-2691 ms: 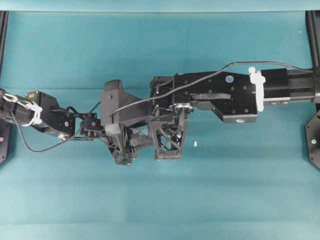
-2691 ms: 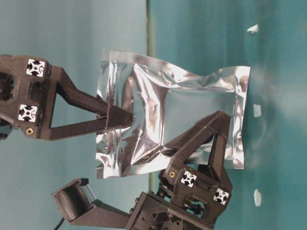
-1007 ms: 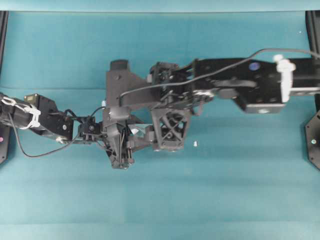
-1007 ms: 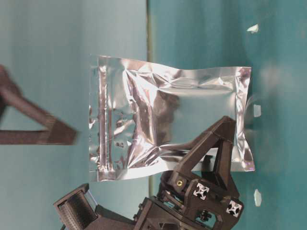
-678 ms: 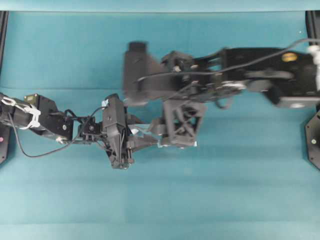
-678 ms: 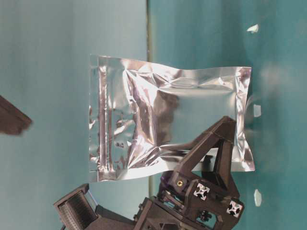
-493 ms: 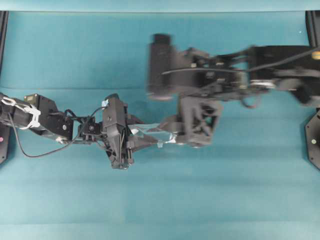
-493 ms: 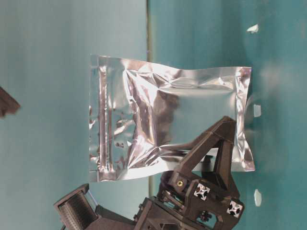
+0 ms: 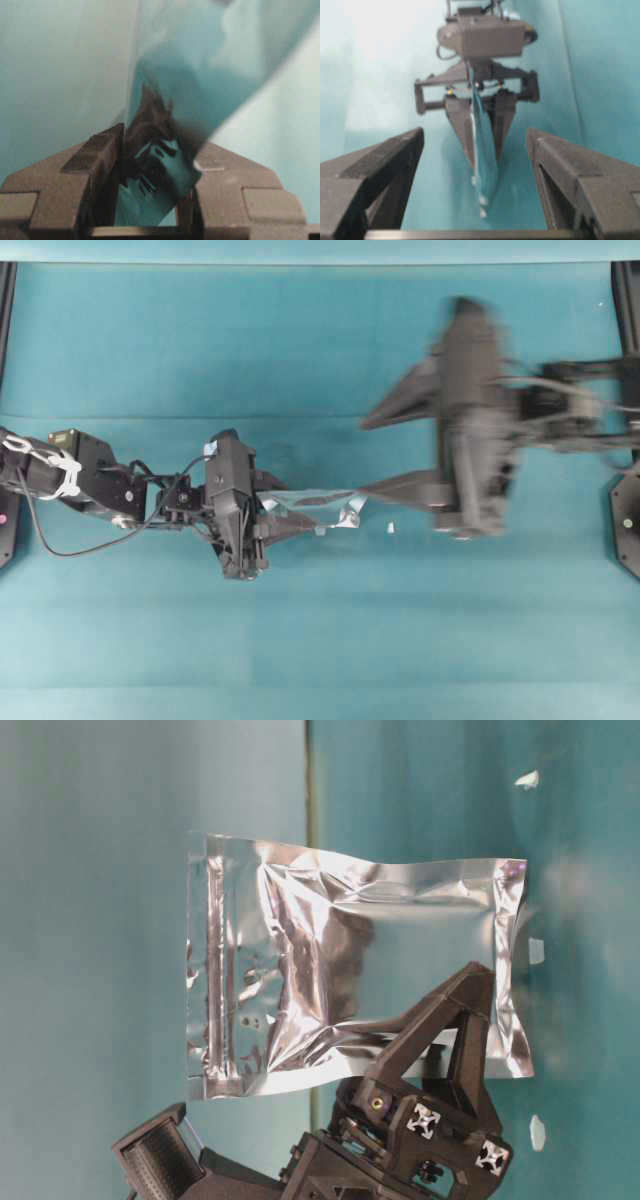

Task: Hand over the silver zip bag and make it stand upright.
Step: 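Open the right gripper and retract it to the right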

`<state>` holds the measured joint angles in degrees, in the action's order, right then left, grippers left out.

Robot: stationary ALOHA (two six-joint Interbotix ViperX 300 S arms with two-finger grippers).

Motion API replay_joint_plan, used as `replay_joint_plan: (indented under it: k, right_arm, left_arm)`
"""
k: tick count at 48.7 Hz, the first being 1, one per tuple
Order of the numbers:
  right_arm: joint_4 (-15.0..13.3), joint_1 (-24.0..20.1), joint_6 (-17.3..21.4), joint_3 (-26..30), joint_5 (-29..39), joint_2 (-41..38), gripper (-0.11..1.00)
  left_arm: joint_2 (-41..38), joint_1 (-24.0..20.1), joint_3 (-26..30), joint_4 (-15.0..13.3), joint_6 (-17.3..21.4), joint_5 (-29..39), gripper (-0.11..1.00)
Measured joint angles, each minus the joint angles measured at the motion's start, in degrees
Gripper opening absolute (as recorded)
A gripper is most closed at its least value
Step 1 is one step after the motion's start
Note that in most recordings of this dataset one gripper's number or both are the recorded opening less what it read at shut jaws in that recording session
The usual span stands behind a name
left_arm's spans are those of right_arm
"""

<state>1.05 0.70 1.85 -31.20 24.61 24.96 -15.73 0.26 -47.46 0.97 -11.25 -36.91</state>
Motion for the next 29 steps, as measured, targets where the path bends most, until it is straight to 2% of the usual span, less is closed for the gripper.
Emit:
replay_joint_plan:
  k: [6,11,19,29]
  right_arm:
    - [0.1,-0.2,0.1,-4.3,-1.6,2.4,0.91]
    - [0.0,-0.4,0.2,-6.4,-2.5,3.2,0.91]
    - [0.0,-0.4,0.3,-7.6,-4.5,4.0,0.91]
    - [0.0,-0.4,0.3,-8.6,-6.0,4.7,0.91]
  left_arm:
    - [0.0,0.0,0.0,0.0,0.3,0.0,0.26]
    - [0.1,0.3,-0.1,0.0,2.3,0.1,0.26]
    - [0.2,0.5,0.3,0.0,5.4,1.2,0.26]
    - [0.4,0.5,1.1,0.0,5.7,3.1,0.26]
